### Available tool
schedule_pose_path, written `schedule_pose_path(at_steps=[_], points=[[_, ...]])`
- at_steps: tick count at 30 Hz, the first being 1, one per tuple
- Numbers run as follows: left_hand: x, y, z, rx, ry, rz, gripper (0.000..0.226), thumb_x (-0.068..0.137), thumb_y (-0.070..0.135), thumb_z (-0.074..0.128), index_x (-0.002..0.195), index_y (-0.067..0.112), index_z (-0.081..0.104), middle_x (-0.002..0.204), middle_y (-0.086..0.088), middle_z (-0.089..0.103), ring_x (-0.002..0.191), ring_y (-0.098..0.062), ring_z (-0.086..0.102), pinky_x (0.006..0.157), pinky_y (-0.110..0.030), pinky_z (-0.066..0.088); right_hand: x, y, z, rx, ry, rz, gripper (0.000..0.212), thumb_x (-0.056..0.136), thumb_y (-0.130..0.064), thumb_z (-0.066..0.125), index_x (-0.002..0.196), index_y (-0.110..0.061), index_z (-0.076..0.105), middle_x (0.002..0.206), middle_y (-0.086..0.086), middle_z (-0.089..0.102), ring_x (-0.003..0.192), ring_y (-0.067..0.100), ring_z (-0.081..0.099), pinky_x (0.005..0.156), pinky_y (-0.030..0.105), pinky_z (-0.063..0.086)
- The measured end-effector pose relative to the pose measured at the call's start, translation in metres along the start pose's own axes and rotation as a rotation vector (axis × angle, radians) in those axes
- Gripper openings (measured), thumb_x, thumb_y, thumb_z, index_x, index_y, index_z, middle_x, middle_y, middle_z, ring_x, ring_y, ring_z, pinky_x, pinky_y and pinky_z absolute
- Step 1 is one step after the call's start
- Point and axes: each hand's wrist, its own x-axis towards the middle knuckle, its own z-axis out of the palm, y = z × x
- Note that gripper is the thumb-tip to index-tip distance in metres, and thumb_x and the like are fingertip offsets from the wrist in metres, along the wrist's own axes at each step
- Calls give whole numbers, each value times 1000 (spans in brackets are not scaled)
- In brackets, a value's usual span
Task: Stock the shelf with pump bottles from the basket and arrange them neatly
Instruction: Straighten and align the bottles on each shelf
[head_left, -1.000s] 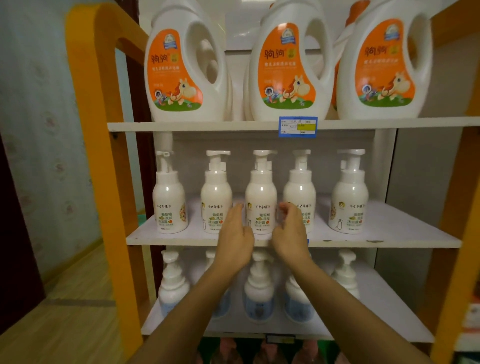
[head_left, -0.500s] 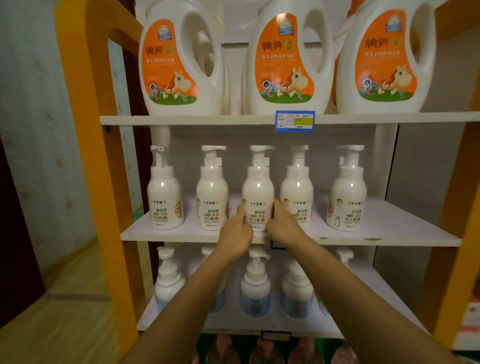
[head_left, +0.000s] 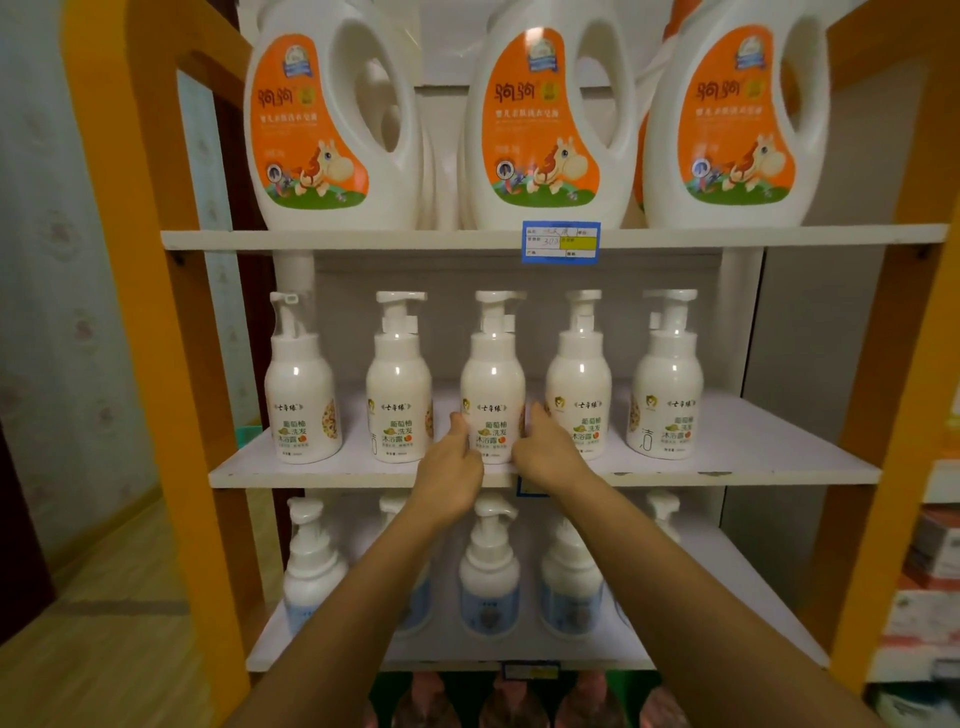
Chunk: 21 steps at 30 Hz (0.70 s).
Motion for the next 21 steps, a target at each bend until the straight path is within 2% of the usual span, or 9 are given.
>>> schedule_pose_path(at_steps=[2,4,7,9,10,11,14,18,21], points=[[-1,2,0,-35,0,-9,32,90,1,32,121,4,37,108,-7,55,97,-23,54,86,-33,47,-2,-1,-4,24,-16,10,20,85,5,40,103,-3,40,114,19,54,102,30,53,90,39,46],[-5,8,1,-94,63,-21,25,91,1,33,114,8,40,97,-2,52,94,-18,48,86,-34,45,-6,2,-10,55,-20,-20,22,87,4,37,105,-5,44,118,16,54,99,24,51,88,34,45],[-16,15,9,-107,439,49,37,88,0,41,125,7,41,122,-5,50,112,-18,45,99,-28,37,-16,16,-26,108,150,-88,38,88,3,36,122,-8,46,128,11,52,113,23,51,94,31,44],[-23,22,19,-115,582,195,37,84,-3,44,118,8,46,119,-8,50,112,-22,48,98,-33,42,-22,28,-40,155,327,-104,32,86,6,40,114,-8,47,119,10,51,105,21,52,78,20,44],[-24,28,26,-126,564,246,34,83,-4,43,115,9,48,114,-6,51,107,-20,50,94,-33,45,-23,33,-48,167,385,-98,32,85,7,42,113,-7,45,118,10,49,102,18,50,74,15,42],[-24,35,33,-132,509,274,34,83,-4,42,114,10,48,112,-4,51,105,-18,50,93,-31,45,-21,39,-54,159,402,-86,36,84,8,44,117,-6,42,122,12,46,104,17,47,77,14,42],[-14,54,53,-133,263,202,37,85,-2,41,121,8,44,115,-2,50,107,-16,49,95,-28,41,-12,49,-64,100,263,-49,51,82,11,45,130,-3,33,136,16,40,122,26,43,94,28,40],[6,60,68,-4,42,41,37,85,5,41,121,-1,37,119,-21,53,107,-36,55,92,-48,47,1,47,-64,31,116,-51,39,80,10,49,114,-5,37,119,19,53,108,30,55,86,38,51],[10,59,69,79,-13,-21,39,88,8,37,126,1,33,121,-20,55,105,-37,56,91,-47,48,5,46,-66,-24,52,-76,44,81,4,51,121,-9,37,119,14,56,106,28,57,89,40,51]])
